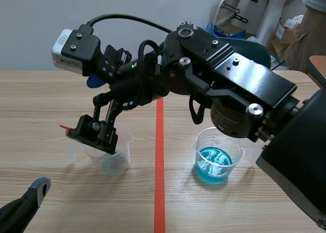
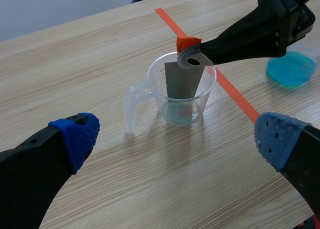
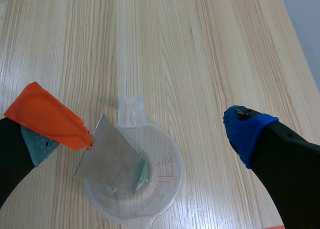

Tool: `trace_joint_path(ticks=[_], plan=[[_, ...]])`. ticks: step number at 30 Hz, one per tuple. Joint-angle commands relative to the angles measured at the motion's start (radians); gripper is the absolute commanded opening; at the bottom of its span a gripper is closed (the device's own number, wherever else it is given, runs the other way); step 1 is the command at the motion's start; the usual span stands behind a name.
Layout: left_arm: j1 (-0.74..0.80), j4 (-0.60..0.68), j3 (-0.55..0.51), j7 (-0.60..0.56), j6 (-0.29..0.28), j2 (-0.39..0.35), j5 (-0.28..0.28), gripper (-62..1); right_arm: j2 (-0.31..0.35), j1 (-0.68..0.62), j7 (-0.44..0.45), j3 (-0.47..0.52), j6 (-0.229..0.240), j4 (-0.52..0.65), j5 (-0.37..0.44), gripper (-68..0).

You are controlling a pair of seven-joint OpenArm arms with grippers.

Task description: Do the redox reaction experiment

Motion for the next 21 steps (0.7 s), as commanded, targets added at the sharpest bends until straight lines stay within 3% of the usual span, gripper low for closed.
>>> trace_joint_path(ticks=[1,21], plan=[[-0.003,0.013,0.005,-0.013,-0.002,0.003,-0.002,1.4,-0.003,0.023,0.011,-0.005,0.011,0.013,0.011,0.4],[-0.003,0.013,0.005,-0.013,-0.002,0.003,-0.002,1.4,-0.003,0.023,0.011,-0.013,0.011,0.013,0.011,0.4]])
